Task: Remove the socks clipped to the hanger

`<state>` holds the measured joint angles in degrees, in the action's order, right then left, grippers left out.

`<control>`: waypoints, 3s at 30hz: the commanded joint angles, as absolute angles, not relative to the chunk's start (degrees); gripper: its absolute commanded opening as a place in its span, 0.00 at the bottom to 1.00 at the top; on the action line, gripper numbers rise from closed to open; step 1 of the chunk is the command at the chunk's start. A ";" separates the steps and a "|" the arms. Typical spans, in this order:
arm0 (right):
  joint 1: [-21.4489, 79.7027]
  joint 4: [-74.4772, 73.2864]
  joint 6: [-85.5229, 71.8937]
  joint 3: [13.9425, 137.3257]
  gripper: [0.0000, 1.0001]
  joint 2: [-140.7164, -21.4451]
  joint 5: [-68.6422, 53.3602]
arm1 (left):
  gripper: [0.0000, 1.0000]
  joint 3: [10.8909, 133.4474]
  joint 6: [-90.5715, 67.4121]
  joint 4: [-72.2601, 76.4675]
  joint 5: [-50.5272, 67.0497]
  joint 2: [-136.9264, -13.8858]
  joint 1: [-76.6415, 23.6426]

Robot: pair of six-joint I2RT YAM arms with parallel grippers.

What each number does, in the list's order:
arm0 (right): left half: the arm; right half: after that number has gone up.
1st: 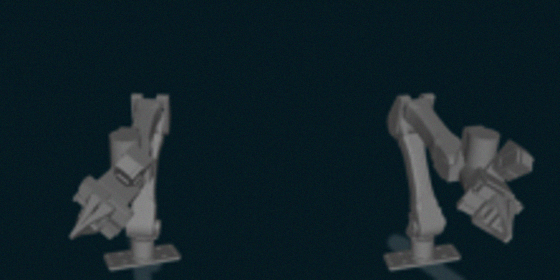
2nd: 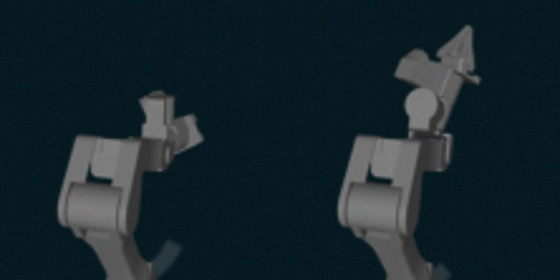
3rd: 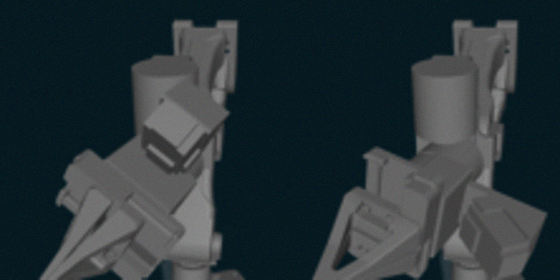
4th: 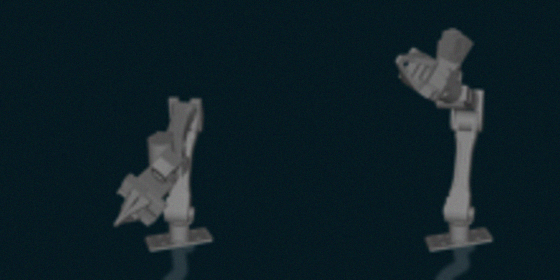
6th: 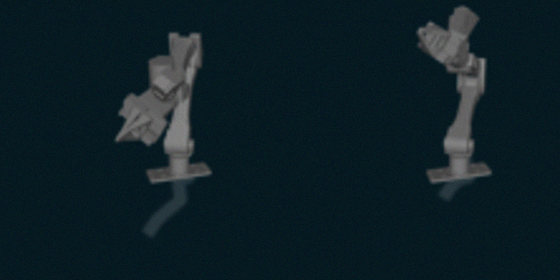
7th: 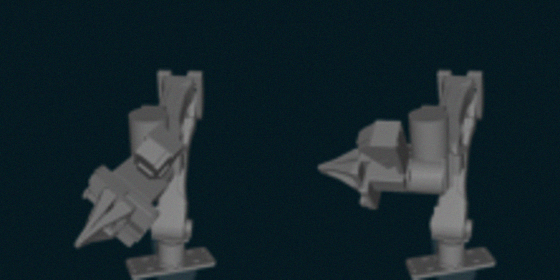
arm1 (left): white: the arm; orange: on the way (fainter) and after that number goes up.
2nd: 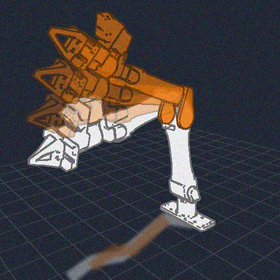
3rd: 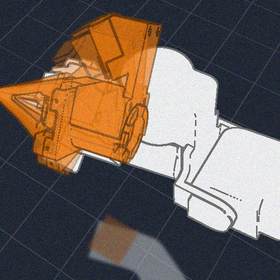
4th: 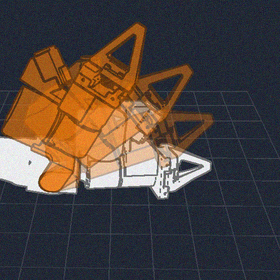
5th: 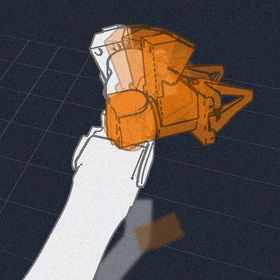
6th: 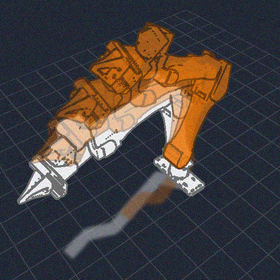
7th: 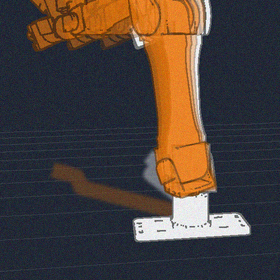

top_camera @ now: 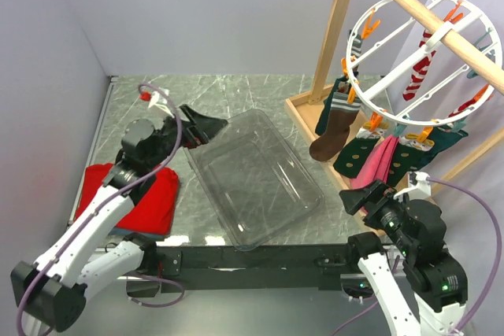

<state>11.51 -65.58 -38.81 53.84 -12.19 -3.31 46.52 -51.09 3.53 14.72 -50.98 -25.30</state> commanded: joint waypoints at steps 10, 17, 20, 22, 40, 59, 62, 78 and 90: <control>11.25 -72.94 -29.27 62.22 1.00 -17.13 -0.17 | 0.97 47.45 -51.34 28.48 34.55 -64.68 -31.25; 11.69 -71.28 -28.57 69.07 1.00 -21.44 -0.09 | 0.98 52.91 -37.11 30.66 21.98 -72.23 -46.04; 11.69 -72.77 -27.07 72.85 1.00 -24.69 3.51 | 0.95 54.31 -33.16 35.07 20.13 -76.96 -49.30; 11.86 -73.12 -26.02 75.66 1.00 -27.15 3.87 | 0.91 58.34 -31.04 33.85 19.25 -80.32 -51.14; 11.78 -73.21 -24.61 88.16 1.00 -34.72 5.81 | 0.95 78.30 -21.08 42.81 21.44 -107.74 -57.30; 11.69 -74.27 -32.25 78.85 0.96 -27.60 10.64 | 0.21 95.99 -29.44 33.23 28.56 -118.58 -58.54; 11.78 -70.76 -33.75 74.19 0.95 -26.55 8.27 | 0.13 94.75 -31.81 31.73 32.86 -114.72 -58.54; 11.69 -47.82 -32.27 53.72 0.90 -15.04 -5.44 | 0.01 92.64 -52.72 33.13 46.75 -107.22 -58.36; 11.69 -43.24 -32.08 48.43 0.29 -8.88 -7.91 | 0.02 90.44 -61.80 42.11 49.75 -108.63 -58.36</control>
